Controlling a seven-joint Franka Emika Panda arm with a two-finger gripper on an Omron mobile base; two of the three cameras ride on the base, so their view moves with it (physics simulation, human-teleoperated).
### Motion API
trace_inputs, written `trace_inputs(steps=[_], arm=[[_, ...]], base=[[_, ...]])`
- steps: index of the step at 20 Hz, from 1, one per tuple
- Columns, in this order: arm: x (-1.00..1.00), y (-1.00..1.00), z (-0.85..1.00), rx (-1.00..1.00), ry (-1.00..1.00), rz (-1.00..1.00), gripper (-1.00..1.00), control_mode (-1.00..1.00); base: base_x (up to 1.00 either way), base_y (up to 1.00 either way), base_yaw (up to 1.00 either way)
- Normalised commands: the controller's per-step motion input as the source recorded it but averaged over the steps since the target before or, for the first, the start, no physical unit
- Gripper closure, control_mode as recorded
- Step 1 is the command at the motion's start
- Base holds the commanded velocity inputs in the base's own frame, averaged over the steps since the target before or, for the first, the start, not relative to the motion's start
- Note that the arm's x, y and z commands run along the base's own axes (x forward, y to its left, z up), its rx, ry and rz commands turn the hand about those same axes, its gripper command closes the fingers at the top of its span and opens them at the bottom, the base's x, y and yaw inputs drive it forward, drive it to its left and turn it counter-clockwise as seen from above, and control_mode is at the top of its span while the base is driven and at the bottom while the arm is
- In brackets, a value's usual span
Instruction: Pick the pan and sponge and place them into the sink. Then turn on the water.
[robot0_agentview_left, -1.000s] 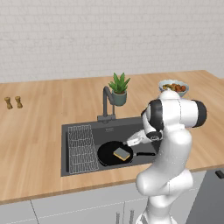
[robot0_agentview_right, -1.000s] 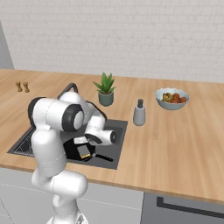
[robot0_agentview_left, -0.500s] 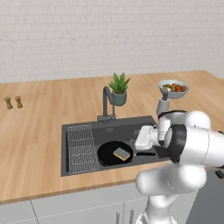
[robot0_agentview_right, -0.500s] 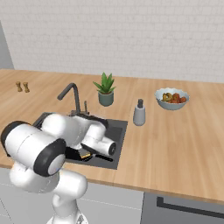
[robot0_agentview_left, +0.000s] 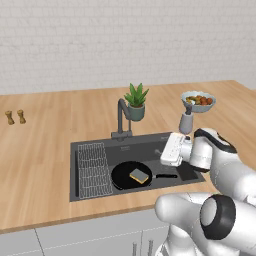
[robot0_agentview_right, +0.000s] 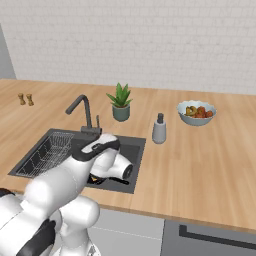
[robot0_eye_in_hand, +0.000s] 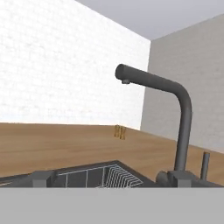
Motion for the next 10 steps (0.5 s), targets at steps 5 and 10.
trace_inputs(steps=[5, 10], arm=[[0.03, -0.01, 0.25, 0.07, 0.0, 0.0, -1.0, -1.0], [0.22, 0.0, 0.0, 0.01, -0.03, 0.0, -1.0, -1.0]], base=[[0.0, 0.0, 0.0], [0.0, 0.0, 0.0]])
